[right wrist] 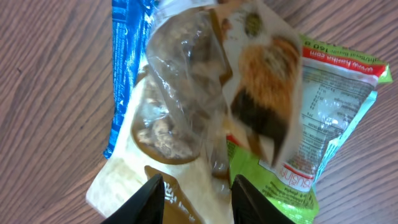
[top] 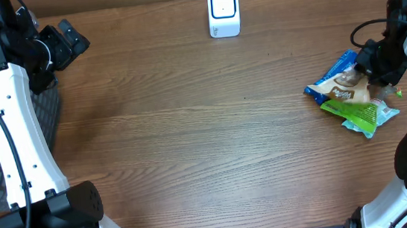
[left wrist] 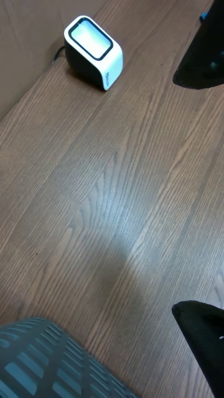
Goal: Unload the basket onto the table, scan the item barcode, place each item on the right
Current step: 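Carry the cookie bag right and drop it on the other snacks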
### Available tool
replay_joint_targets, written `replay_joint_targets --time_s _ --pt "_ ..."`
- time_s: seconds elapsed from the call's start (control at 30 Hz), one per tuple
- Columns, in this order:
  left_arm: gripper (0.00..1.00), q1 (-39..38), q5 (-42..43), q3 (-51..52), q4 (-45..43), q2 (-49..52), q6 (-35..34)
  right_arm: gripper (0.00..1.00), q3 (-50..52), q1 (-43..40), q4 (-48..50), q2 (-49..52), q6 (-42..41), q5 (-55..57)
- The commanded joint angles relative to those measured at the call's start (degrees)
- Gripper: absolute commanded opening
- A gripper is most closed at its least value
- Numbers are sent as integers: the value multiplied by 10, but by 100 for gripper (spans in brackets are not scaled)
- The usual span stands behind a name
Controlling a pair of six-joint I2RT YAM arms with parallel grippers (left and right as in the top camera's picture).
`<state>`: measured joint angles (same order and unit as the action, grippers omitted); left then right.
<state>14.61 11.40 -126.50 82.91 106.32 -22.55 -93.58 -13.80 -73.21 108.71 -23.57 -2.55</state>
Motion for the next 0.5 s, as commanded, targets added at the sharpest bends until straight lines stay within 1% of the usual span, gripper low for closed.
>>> replay_joint_targets --time_s 0.0,0.13,0.27,0.37,0.47 --pt "100 -4 4 -11 0 -2 -6 40 -14 -1 -2 -17 -3 -2" --pt "100 -4 4 -11 0 -2 -6 41 -49 -1 -38 -28 -2 -2" --pt "100 -4 4 -11 0 -2 -6 40 -124 0 -114 -47 10 -5" --pt "100 -4 4 -11 0 -2 -6 40 -198 4 -181 -67 40 -33" --pt "100 -4 4 -11 0 -2 -6 40 -261 18 -233 -93 71 -91"
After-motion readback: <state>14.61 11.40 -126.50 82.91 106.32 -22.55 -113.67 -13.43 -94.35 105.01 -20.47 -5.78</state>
